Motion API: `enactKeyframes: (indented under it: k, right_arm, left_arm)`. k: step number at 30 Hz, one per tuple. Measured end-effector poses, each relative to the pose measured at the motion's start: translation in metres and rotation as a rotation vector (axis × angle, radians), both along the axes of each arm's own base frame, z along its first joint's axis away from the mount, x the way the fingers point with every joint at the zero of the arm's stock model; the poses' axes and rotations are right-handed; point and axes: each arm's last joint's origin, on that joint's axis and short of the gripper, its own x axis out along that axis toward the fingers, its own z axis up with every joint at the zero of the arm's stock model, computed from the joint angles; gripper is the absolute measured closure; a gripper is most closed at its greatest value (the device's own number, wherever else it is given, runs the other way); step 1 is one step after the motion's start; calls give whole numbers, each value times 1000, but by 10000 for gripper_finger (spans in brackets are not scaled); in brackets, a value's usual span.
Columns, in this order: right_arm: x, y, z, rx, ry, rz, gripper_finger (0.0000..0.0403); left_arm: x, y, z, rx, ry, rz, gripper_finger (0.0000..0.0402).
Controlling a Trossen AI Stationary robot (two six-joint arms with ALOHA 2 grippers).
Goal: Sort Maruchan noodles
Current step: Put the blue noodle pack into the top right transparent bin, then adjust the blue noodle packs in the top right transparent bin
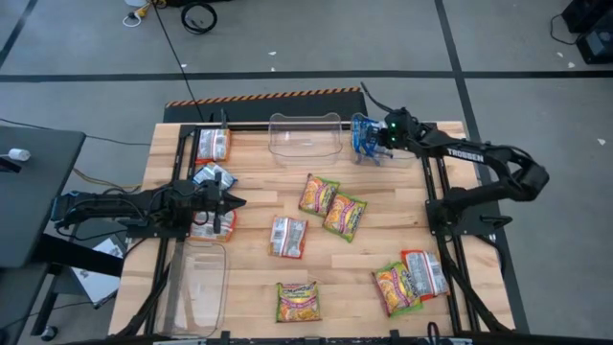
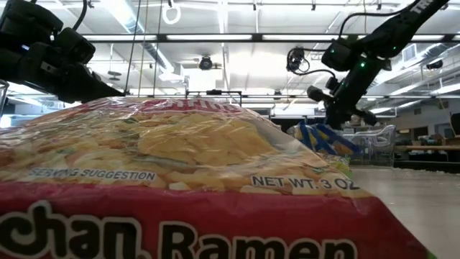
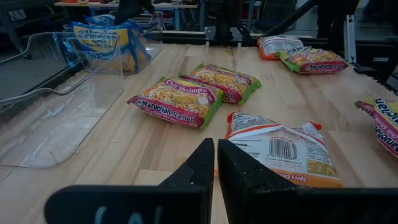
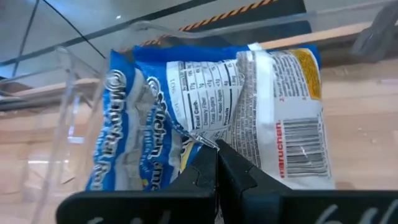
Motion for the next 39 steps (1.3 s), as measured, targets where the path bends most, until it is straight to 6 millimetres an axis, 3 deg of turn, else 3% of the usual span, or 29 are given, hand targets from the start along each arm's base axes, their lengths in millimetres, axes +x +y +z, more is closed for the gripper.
enactKeyframes:
  k: [9,19,26,34,39]
  right_arm:
    - [0,3,2,18,-31,-28,388]
    - [-5,7,2,70,-27,-10,317]
    - [-2,17,25,-84,14,105,292]
    - [30,12,51,-36,198,242,292]
    - [56,-6,45,22,255,254,286]
  left_arm:
    - [0,0,0,0,0,0,374]
    - [0,0,0,0,0,0,374]
    - [0,0,0,0,1,0,374]
    - [0,0,0,0,0,0,374]
    - [0,0,0,0,0,0,374]
